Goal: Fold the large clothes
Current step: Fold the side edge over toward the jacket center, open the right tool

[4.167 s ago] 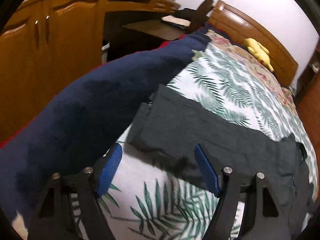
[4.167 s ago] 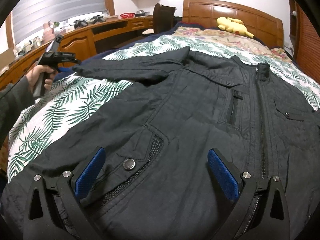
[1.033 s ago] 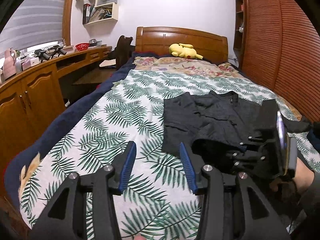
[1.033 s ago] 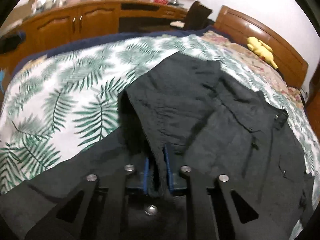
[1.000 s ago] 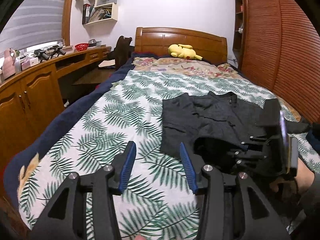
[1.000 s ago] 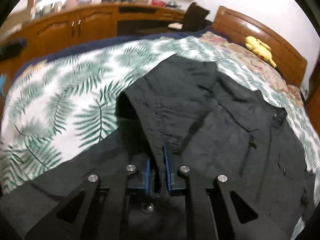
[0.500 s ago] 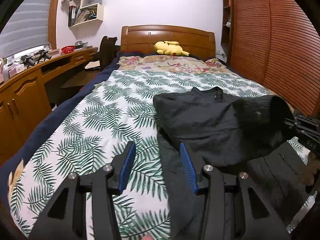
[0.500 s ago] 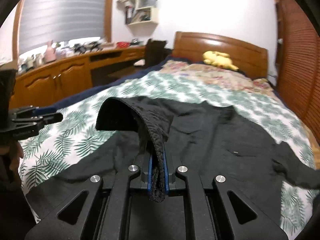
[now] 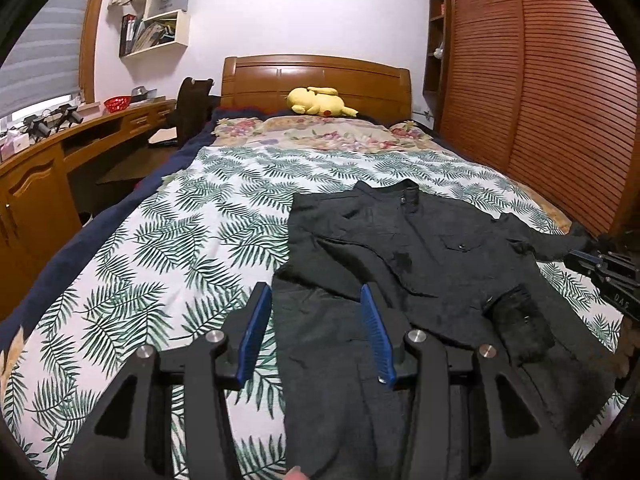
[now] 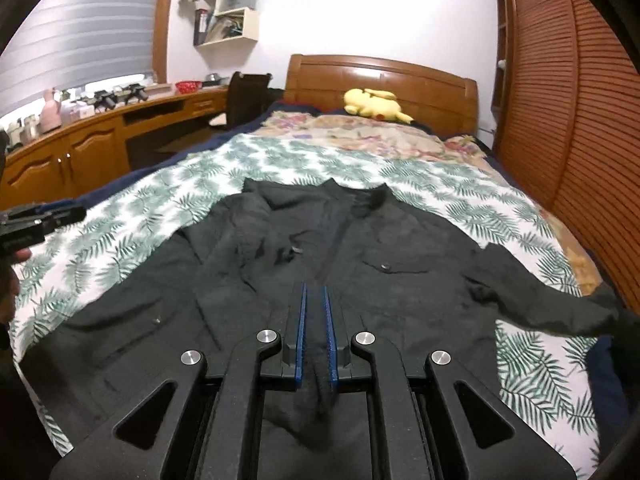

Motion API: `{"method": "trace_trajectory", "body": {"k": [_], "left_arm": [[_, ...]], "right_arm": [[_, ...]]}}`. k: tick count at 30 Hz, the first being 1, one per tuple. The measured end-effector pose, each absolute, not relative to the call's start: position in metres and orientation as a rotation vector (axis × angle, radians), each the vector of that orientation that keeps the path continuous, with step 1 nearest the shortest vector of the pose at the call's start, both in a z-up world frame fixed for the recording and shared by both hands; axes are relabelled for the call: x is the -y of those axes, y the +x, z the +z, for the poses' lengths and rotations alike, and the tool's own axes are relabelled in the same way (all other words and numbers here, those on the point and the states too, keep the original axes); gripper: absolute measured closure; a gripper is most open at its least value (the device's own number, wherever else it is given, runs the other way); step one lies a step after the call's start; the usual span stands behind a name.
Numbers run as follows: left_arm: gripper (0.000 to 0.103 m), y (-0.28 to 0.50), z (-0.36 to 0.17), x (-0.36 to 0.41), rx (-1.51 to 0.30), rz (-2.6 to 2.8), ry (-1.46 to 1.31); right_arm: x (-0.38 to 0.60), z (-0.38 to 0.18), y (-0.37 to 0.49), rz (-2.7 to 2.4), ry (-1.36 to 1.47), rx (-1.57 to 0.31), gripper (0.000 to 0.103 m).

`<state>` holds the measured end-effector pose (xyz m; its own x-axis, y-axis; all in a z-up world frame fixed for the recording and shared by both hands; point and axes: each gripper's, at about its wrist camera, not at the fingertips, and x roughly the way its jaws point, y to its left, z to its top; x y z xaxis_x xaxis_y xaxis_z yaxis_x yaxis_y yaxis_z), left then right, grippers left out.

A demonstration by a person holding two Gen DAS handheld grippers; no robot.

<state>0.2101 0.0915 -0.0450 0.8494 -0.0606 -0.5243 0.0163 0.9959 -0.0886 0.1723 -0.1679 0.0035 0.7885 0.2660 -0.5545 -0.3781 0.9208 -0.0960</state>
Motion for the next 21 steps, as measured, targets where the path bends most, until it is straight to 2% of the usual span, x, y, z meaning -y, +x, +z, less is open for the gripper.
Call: {"method": "trace_trajectory", "body": {"k": [7,8,9,10,11,12,21], "left_arm": [[0.058,0.213,-0.048,-0.078,-0.565,-0.054,-0.050],[0.058,0.213,-0.048,-0.077,-0.565,-0.057,-0.045],[0.058,0.213,-0.048,-0.076,-0.565,-0.059,-0.042],[0.058,0.213,-0.048,-0.075,-0.567,-0.061,-0.039],[0.058,0.213,-0.048,-0.073,-0.568,-0.063,-0.037],[0.058,0.213,-0.048,-0.072,-0.568,-0.066,-0.036],[0.058,0.215,-0.054,-0.059,-0.587,-0.092,-0.018]], "right_arm": [[0.176,-0.016,0.176,0.332,-0.223,-0.624,0.097],[0.176,-0.020,0.180,0.327,-0.224,-0.645,0.092],[0.176,-0.022,0.182,0.323,-0.224,-0.656,0.076],[0.177,-0.025,0.186,0.314,-0.226,-0.670,0.065],[0.179,-0.030,0.190,0.298,-0.232,-0.679,0.046],[0.184,-0.036,0.194,0.283,-0.232,-0.689,0.042],[0.239,-0.091,0.243,0.156,-0.208,-0.895,0.042]]}}
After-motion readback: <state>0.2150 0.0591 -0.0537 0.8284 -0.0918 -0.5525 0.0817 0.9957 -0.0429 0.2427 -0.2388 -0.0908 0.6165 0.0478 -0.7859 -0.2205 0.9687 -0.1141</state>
